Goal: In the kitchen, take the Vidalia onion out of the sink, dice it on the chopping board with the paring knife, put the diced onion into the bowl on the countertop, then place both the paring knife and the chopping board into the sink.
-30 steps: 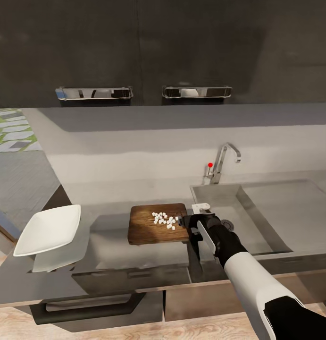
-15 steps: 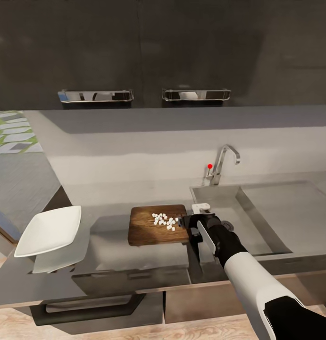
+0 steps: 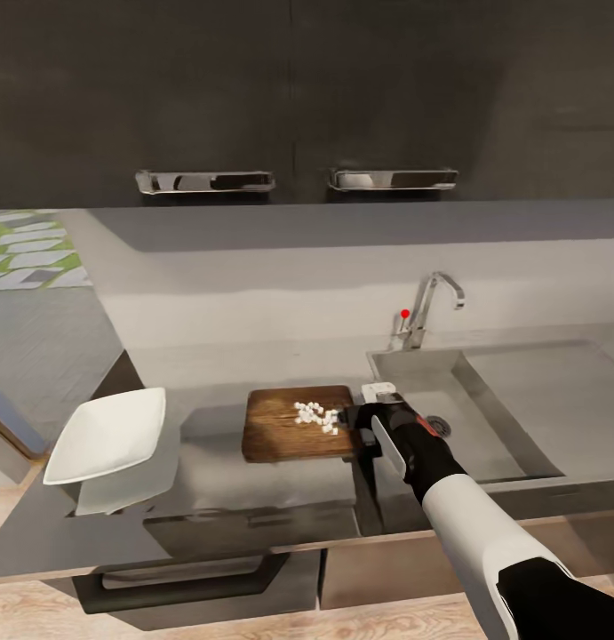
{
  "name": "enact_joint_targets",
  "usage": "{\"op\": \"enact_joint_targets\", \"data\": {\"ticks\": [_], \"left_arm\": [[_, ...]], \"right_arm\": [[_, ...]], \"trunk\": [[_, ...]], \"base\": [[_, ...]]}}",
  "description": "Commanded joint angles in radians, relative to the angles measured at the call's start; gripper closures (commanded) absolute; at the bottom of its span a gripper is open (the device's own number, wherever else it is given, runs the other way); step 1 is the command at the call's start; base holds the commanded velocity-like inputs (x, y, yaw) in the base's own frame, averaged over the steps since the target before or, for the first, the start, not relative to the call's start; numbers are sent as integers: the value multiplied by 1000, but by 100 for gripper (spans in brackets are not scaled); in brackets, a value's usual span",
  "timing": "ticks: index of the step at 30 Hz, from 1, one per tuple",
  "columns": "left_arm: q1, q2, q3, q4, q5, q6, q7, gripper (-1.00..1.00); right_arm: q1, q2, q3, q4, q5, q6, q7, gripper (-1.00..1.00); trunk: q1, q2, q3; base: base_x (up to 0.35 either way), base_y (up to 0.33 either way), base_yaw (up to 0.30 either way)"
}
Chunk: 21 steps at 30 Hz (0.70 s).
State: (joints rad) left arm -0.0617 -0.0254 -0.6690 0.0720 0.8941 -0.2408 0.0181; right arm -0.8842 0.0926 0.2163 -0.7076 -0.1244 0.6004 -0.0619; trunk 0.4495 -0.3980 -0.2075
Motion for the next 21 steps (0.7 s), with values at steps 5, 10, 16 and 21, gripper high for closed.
{"op": "enact_joint_targets", "data": {"ticks": [5, 10, 16, 21], "left_arm": [[-1, -1, -6, 3, 0, -5, 2, -100], [-1, -1, -6, 4, 1, -5, 2, -100], [-1, -1, -6, 3, 0, -5, 2, -100], [-1, -1, -6, 3, 1, -5, 2, -100]], "right_arm": [[-1, -1, 3, -1, -9, 4, -7, -100], [-1, -1, 3, -1, -10, 4, -7, -100], [-1, -1, 3, -1, -9, 4, -7, -100], [-1, -1, 3, -1, -10, 4, -6, -100]], "trunk": [[1, -2, -2], [1, -2, -2], [1, -2, -2], [1, -2, 2]], "base": [[0, 17, 0], [0, 1, 0], [0, 0, 0], [0, 0, 0]]}}
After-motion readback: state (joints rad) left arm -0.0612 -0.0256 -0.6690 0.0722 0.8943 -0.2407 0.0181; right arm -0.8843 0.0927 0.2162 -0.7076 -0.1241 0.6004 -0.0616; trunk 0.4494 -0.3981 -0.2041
